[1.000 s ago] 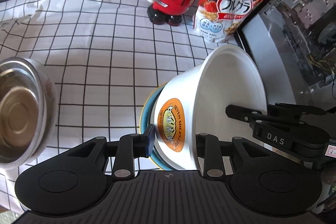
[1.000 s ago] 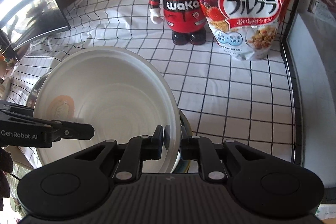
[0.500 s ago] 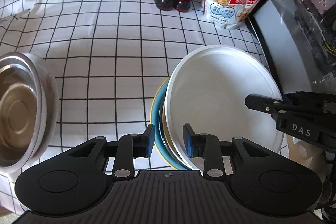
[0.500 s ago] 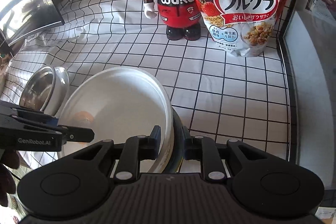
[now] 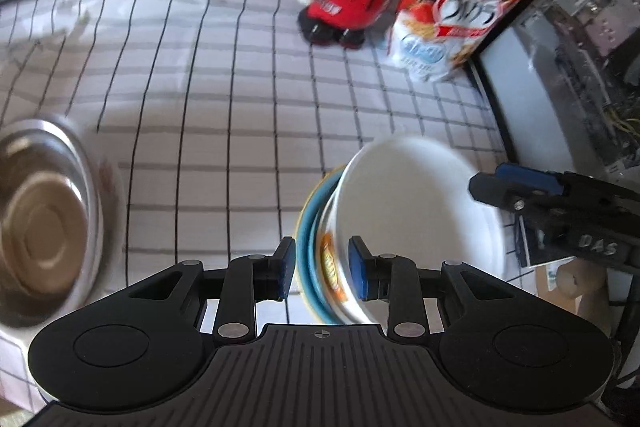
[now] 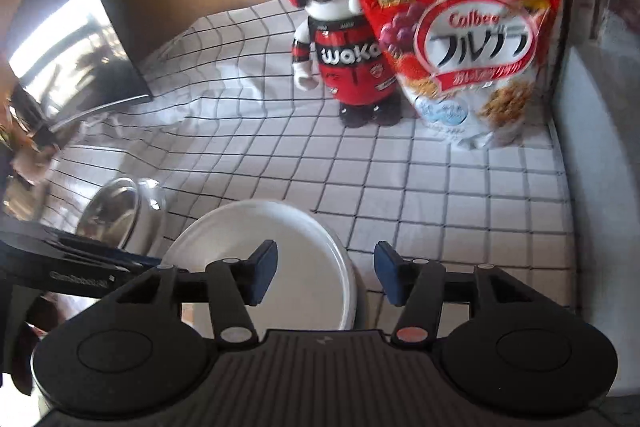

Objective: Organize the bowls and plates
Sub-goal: 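Close the left gripper on the stacked bowls' rim while the right gripper approaches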

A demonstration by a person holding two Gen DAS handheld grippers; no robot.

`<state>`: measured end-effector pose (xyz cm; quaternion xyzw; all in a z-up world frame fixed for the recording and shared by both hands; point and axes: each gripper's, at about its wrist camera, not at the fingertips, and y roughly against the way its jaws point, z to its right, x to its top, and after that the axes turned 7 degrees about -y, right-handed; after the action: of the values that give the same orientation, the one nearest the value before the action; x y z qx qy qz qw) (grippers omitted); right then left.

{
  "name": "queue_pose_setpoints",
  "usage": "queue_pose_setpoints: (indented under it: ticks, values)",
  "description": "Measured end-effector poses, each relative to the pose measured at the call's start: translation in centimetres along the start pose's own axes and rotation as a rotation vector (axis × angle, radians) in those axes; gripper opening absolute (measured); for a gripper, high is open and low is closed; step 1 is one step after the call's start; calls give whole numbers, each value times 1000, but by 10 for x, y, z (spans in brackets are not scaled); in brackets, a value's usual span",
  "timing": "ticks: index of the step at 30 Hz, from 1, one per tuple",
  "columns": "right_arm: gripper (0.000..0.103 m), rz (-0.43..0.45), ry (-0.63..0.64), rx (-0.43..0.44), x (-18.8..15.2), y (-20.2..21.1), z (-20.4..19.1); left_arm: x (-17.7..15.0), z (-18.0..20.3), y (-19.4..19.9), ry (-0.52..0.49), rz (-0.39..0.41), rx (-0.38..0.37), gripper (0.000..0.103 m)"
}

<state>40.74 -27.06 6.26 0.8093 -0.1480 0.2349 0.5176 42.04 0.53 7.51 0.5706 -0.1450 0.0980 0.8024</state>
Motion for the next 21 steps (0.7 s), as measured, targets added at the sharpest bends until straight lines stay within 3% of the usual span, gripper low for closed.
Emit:
queue_pose_setpoints:
  ticks: [11,14,17,21]
  values:
    - [54,-36,-121,-12,-22,-34,25,-17,-18,-40,91,-9,-68,33]
    - [54,-20,-218,29,-27,-41,35,-19,-22,-52,104,-12,-88,33]
    - [55,-72,-252,68,-26,-51,39,-22,-27,-62,118,-20,-119,35]
    - [55,-57,-162,-48,-23,-48,18,-22,-33,-64,125,-5,-159,35]
